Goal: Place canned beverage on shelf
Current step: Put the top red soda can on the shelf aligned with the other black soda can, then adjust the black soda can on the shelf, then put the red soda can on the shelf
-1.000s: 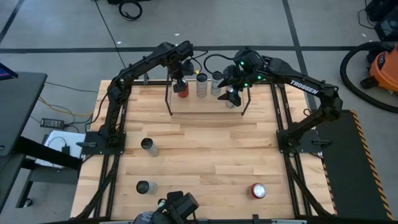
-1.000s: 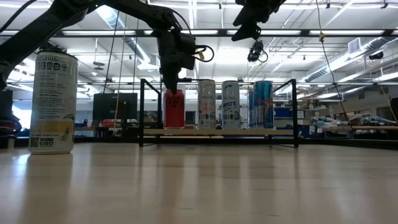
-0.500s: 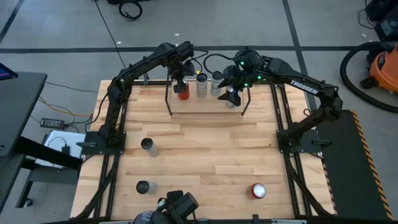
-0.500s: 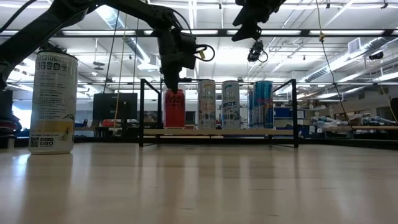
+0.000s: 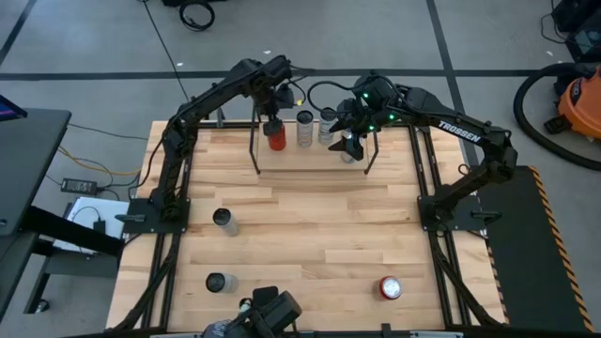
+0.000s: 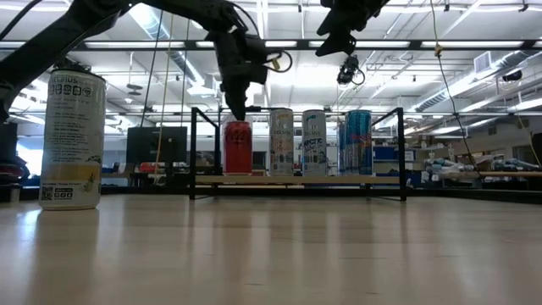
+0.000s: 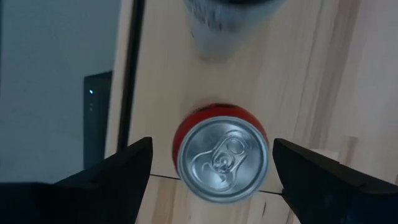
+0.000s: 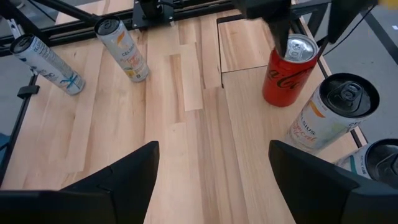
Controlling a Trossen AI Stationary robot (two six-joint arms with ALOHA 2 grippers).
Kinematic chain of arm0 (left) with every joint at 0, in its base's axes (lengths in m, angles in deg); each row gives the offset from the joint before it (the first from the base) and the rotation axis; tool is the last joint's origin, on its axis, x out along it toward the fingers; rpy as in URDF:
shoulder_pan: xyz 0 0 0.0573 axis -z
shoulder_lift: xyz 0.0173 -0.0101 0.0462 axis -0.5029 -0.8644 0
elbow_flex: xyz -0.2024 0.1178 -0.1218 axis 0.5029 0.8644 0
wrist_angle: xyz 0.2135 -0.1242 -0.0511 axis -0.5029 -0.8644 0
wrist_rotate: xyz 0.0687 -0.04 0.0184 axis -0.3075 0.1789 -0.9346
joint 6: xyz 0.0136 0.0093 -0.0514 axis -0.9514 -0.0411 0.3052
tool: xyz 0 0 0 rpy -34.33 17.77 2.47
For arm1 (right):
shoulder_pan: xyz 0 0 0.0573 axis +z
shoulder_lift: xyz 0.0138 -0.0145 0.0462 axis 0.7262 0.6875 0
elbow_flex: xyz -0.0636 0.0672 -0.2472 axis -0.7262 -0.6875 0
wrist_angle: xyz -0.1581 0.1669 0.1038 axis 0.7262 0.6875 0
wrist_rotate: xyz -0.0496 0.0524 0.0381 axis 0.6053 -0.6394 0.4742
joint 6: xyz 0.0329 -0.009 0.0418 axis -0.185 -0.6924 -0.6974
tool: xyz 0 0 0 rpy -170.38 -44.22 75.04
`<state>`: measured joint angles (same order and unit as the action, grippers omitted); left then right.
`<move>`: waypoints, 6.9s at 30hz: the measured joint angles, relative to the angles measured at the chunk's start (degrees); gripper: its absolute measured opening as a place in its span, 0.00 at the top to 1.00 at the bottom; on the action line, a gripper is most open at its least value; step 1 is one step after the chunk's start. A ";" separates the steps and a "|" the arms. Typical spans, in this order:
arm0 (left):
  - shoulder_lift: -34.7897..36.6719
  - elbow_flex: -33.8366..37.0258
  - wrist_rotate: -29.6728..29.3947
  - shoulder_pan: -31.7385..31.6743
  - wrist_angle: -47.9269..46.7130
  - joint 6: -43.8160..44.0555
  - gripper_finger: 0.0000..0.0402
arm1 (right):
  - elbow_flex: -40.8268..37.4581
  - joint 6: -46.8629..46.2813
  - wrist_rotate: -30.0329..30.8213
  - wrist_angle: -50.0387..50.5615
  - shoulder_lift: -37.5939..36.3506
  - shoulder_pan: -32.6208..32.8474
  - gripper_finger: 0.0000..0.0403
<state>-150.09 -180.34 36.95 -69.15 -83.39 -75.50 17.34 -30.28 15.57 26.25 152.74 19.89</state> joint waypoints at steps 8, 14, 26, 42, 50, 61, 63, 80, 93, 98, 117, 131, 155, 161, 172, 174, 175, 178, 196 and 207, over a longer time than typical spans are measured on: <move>0.05 -6.13 0.13 0.65 -3.32 5.62 0.17 | 0.00 0.04 0.11 -0.27 0.02 0.00 0.23; 0.66 -7.60 5.65 1.41 -8.29 5.87 0.17 | 0.00 0.05 4.09 -0.61 0.02 0.04 0.23; 4.60 -7.42 10.85 6.38 -11.37 14.92 0.17 | -0.02 -2.96 9.42 -3.69 0.04 0.09 0.23; 13.85 -7.21 11.34 18.83 -11.27 21.83 0.17 | -0.02 -4.02 10.05 -4.95 0.04 3.31 0.23; 19.45 -7.18 7.05 21.22 -11.27 24.47 0.17 | -0.02 -5.75 13.42 -5.75 0.04 3.78 0.23; 26.35 -7.18 5.85 21.59 -11.24 25.33 0.17 | -0.02 -5.67 13.40 -6.58 0.04 3.76 0.23; 27.78 -7.15 5.57 21.59 -11.25 25.34 0.17 | -0.02 -5.65 13.42 -6.58 0.04 3.74 0.23; 55.99 36.08 3.93 20.39 5.45 25.44 0.17 | -0.02 -5.56 13.41 -11.78 0.04 3.76 0.23; 67.78 59.31 3.47 20.33 25.13 23.17 0.17 | -0.02 -5.68 15.16 -23.75 7.55 3.47 0.23; 70.67 67.30 2.57 18.78 33.06 22.02 0.17 | -0.04 -5.40 17.09 -23.36 11.68 4.44 0.23; 72.48 77.25 3.19 19.26 50.30 24.78 0.17 | -0.02 -16.33 27.60 -20.21 13.27 5.09 0.23; 72.41 77.25 3.21 19.69 56.04 18.93 0.17 | -0.04 -22.65 25.58 -19.46 19.46 5.95 0.23; 72.39 77.21 3.21 19.69 54.85 18.78 0.17 | -0.07 -22.02 33.18 -19.43 22.60 6.03 0.23; 72.39 77.21 3.21 19.69 54.82 18.80 0.17 | -0.07 -22.02 33.06 -19.69 22.60 5.95 0.23; 72.37 77.21 3.21 19.69 53.14 18.93 0.17 | -0.04 -18.69 18.57 -19.49 18.56 8.49 0.23; 72.37 77.21 3.21 19.69 53.12 18.95 0.17 | -0.04 -17.02 17.31 -19.43 17.70 9.59 0.23; 72.37 77.21 3.21 19.69 53.14 18.95 0.17 | -0.04 -16.03 16.49 -19.43 17.40 10.20 0.23; 72.37 77.21 3.21 19.69 53.56 18.90 0.17 | -0.04 -13.21 11.29 -19.26 16.99 12.08 0.23; 72.37 77.18 1.21 21.00 57.58 22.01 0.17 | -0.02 -14.32 8.41 -5.91 5.81 26.43 0.23; 72.37 77.18 1.33 21.20 54.98 22.01 0.17 | 0.00 -19.31 15.39 5.02 -1.53 34.28 0.23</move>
<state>-77.72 -103.15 38.28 -47.95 -28.41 -53.49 17.34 -49.59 30.96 31.28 151.21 54.17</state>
